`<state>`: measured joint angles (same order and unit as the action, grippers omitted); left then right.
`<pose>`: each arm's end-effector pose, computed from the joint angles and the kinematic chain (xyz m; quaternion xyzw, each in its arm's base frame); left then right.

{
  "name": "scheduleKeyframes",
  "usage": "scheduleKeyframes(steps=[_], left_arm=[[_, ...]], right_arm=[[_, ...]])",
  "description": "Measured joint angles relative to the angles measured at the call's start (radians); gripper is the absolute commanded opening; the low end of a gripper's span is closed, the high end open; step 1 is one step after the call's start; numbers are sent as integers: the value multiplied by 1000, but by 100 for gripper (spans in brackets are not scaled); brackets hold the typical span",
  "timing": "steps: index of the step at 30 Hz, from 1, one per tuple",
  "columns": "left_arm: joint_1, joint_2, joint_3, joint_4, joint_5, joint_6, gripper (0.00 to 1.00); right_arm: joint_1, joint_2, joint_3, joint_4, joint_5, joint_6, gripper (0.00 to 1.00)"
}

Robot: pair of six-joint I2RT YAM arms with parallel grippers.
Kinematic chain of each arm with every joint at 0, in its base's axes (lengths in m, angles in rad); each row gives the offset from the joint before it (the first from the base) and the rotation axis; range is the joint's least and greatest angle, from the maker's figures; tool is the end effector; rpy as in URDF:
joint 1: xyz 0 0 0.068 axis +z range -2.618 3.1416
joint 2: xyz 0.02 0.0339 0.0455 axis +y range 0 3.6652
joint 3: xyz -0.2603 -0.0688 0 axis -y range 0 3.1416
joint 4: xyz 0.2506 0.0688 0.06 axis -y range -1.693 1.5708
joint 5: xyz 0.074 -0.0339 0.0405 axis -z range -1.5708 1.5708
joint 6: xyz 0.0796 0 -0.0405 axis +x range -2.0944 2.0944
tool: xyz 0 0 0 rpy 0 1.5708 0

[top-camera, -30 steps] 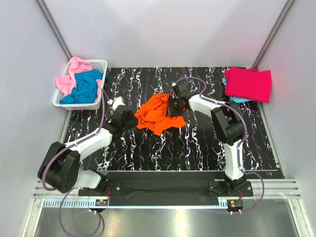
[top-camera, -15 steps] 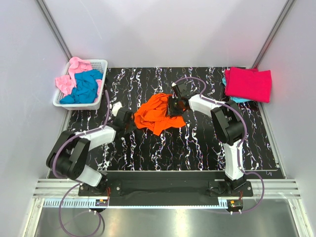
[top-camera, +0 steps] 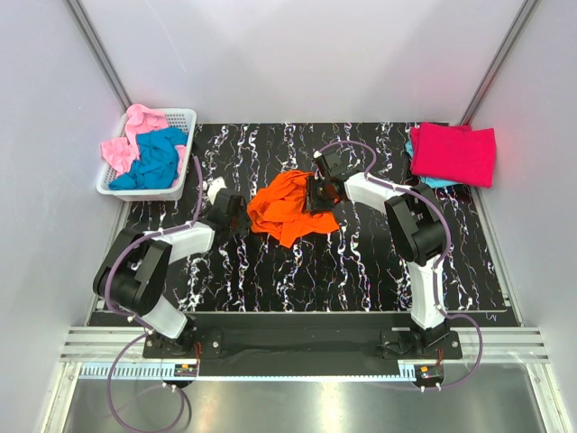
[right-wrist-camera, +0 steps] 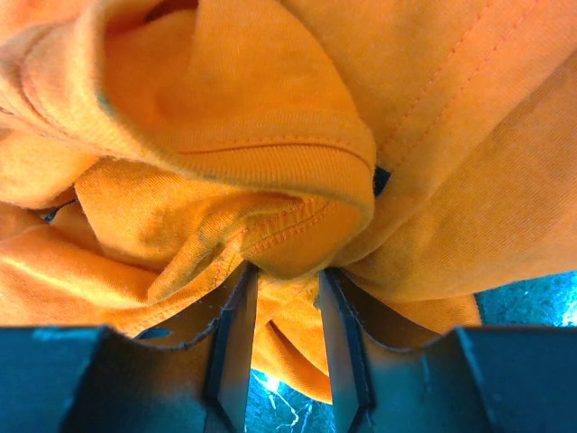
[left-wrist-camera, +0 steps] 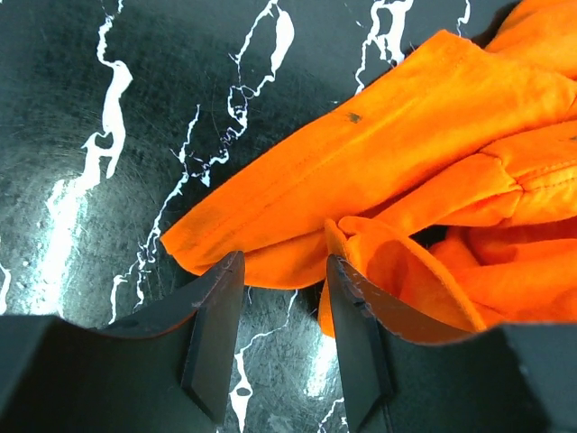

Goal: Fold and stack the t-shirts
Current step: Flatten the tshirt out

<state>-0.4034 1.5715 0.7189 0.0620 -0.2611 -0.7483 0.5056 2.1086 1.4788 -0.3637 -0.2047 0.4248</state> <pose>0.3175 -0.1132 0.1173 -0.2061 0.8949 -0.1043 0.3818 0.4070 0.2438 0.1106 -0.0676 0.9517 0.2146 0.2091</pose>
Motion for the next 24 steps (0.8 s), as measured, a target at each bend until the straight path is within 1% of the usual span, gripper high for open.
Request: scheduleKeyframes(steps=[8,12,18,21,24], left_arm=[[0,-3,0,7,30,19,45],[0,-30,0,11,35,19,44],[0,-53,0,50,42,29,44],[0,-39,0,74,50,37,44],[0,10,3,111,60,42,43]], right_arm=[[0,2,0,1,-1,4,40],[0,3,2,1,-4,6,40],[0,5,2,4,-15,10,40],[0,6,2,5,-18,10,40],[0,6,2,6,-21,10,40]])
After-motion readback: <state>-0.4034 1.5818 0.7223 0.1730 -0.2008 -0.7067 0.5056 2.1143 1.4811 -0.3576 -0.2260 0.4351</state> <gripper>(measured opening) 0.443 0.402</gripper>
